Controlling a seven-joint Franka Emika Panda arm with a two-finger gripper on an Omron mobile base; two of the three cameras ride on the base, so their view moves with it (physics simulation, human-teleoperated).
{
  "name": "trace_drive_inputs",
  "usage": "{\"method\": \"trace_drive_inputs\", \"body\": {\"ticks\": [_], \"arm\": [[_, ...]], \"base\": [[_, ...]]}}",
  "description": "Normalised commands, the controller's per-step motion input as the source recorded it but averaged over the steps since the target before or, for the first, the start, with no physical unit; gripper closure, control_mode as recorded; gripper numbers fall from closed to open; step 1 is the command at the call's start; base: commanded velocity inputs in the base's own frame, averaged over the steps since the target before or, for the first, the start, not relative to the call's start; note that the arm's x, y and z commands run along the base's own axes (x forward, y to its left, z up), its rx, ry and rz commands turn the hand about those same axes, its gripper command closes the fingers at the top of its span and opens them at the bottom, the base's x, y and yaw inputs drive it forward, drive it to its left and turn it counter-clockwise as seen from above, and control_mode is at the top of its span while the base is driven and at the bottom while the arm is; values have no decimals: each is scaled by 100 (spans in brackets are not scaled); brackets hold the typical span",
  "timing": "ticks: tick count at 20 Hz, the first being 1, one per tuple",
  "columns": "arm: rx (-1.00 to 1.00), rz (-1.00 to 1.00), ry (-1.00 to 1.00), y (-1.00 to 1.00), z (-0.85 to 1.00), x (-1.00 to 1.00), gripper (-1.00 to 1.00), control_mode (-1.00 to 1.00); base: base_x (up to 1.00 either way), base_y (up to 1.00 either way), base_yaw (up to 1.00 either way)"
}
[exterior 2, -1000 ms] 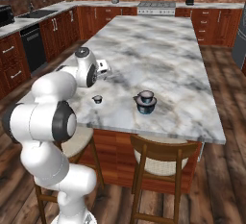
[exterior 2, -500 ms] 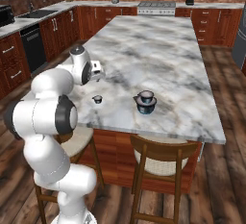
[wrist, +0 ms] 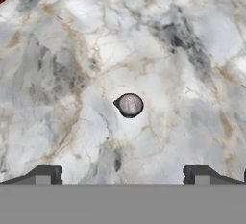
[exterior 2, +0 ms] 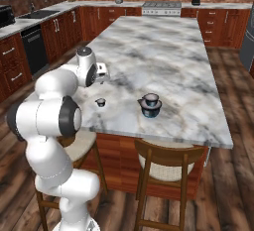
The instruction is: Stack the yogurt containers by placing the smaller containers on top of the larger containers.
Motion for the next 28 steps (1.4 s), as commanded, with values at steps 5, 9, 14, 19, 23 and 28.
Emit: {"method": "trace_drive_inputs", "body": {"ticks": [5, 9, 14, 19, 23, 28], "arm": [[0, 0, 2, 16, -10, 39, -100, -100], [-2, 0, 2, 15, -10, 33, -100, -100], [-1, 0, 4, 0, -3, 5, -100, -100], [-2, 0, 6, 0, -22, 9, -100, -100], [-3, 0, 8, 1, -27, 14, -100, -100], [-3, 0, 8, 4, -28, 14, -100, -100]], "base": [[0, 0, 0], [0, 0, 0], [0, 0, 0], [0, 0, 0], [0, 0, 0], [0, 0, 0]]}}
